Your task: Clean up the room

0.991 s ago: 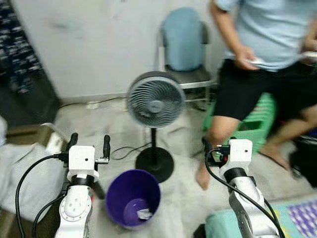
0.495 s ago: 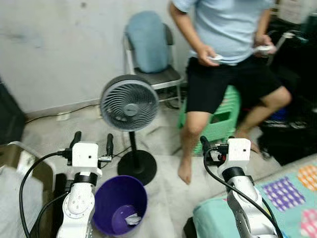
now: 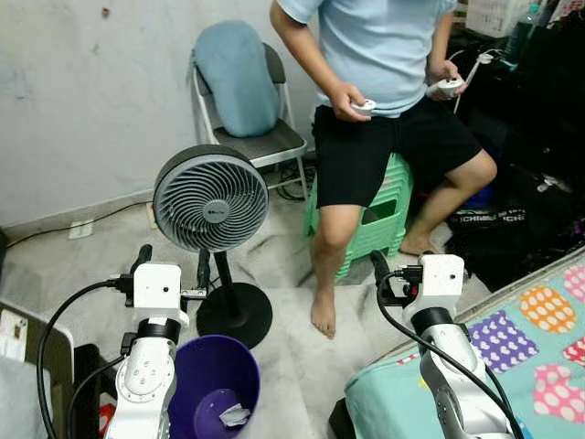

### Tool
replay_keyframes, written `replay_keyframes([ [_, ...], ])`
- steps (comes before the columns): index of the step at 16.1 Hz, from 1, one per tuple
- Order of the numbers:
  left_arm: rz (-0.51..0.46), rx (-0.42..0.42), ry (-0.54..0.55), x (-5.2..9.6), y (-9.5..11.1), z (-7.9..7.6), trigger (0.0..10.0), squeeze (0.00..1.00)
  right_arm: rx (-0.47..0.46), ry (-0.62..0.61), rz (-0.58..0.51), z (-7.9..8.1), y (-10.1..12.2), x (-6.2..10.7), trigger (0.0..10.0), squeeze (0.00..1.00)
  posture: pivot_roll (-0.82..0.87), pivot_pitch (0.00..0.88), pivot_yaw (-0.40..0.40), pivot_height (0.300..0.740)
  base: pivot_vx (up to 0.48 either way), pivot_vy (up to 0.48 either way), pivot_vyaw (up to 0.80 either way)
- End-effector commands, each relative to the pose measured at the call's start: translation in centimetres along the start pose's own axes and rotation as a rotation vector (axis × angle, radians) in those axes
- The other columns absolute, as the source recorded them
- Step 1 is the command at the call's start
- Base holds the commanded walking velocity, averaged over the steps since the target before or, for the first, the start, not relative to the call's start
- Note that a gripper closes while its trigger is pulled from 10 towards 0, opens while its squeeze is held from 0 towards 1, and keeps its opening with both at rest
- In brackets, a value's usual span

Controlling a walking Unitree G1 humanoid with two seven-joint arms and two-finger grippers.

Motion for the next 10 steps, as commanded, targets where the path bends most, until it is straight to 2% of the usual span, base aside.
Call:
replay_keyframes([
  [1,-0.003,0.0,0.001,-0.09,0.23,0.2,10.0,0.0,-0.001,0.006,-0.016,0.09,0.62,-0.02,10.0,0.0,-0.15,0.0,0.028,0.74,0.0,0.0,-0.8],
  [3,0.0,0.001,0.005,-0.12,0.2,0.26,10.0,0.0,-0.005,0.007,-0.015,0.11,0.59,-0.04,10.0,0.0,-0.15,0.0,0.028,0.74,0.0,0.0,-0.63],
  [10,0.011,0.019,-0.013,-0.02,0.03,0.39,10.0,0.0,-0.016,0.011,-0.013,0.15,0.59,-0.06,10.0,0.0,-0.15,0.0,0.028,0.74,0.0,0.0,0.0],
])
Point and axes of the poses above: a point about 5 cm out from each wrist's last joint towards the gripper, its own x axis pointing back from the gripper into the wrist, its own y axis along the axis of the wrist's last joint, z = x × y, the point moved 4 cm from there along -x, pointing out of the wrist towards the gripper, and after that the axes turned 12 degrees about -x, right-handed, at the moved point
